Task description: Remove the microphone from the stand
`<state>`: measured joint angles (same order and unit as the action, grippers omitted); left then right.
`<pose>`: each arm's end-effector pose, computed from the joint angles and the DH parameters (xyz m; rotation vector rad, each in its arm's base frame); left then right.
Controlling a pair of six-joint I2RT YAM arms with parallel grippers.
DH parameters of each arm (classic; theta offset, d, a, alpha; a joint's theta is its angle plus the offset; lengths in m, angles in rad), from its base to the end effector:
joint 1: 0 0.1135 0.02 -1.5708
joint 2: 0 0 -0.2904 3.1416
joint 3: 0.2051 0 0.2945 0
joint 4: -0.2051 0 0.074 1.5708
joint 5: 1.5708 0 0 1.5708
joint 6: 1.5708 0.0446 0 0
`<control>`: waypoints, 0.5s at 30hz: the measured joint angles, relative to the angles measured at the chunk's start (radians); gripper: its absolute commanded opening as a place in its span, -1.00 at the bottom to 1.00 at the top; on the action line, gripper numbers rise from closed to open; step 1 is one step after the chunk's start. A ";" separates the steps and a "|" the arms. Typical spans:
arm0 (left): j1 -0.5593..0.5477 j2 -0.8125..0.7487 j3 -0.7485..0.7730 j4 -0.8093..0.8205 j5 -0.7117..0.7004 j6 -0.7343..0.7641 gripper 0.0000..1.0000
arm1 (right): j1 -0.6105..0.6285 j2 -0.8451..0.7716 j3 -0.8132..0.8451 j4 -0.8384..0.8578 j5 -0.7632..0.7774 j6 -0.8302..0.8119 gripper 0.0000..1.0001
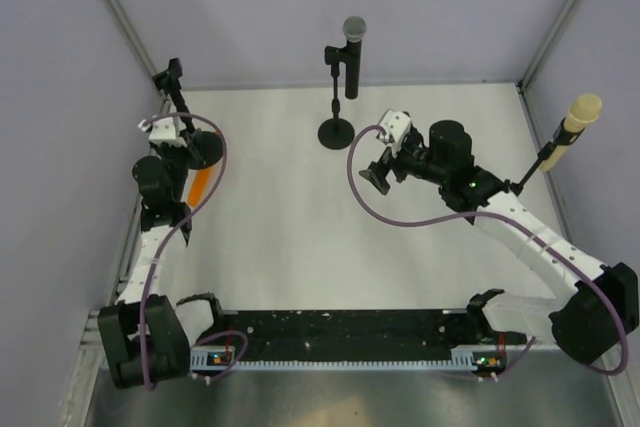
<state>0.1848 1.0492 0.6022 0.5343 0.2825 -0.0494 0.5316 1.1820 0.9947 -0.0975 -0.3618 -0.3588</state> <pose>0.2752 0.0388 0.3049 0.0548 1.4867 -0.1000 0.2639 0.1735 0.3550 -1.0220 1.5553 0.4552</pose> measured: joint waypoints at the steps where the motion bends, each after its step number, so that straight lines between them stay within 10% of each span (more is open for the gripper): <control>1: 0.011 0.011 0.000 0.025 -0.013 -0.005 -1.00 | -0.001 0.000 -0.016 0.003 -0.009 0.000 0.98; 15: 0.080 0.357 -0.016 0.335 -0.203 0.014 -1.00 | -0.062 -0.033 -0.171 0.053 -0.256 -0.015 0.98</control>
<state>0.2653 1.4063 0.5861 0.8696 0.0792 -0.0353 0.4694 1.1492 0.8242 -0.0444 -0.6178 -0.3740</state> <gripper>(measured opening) 0.243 0.990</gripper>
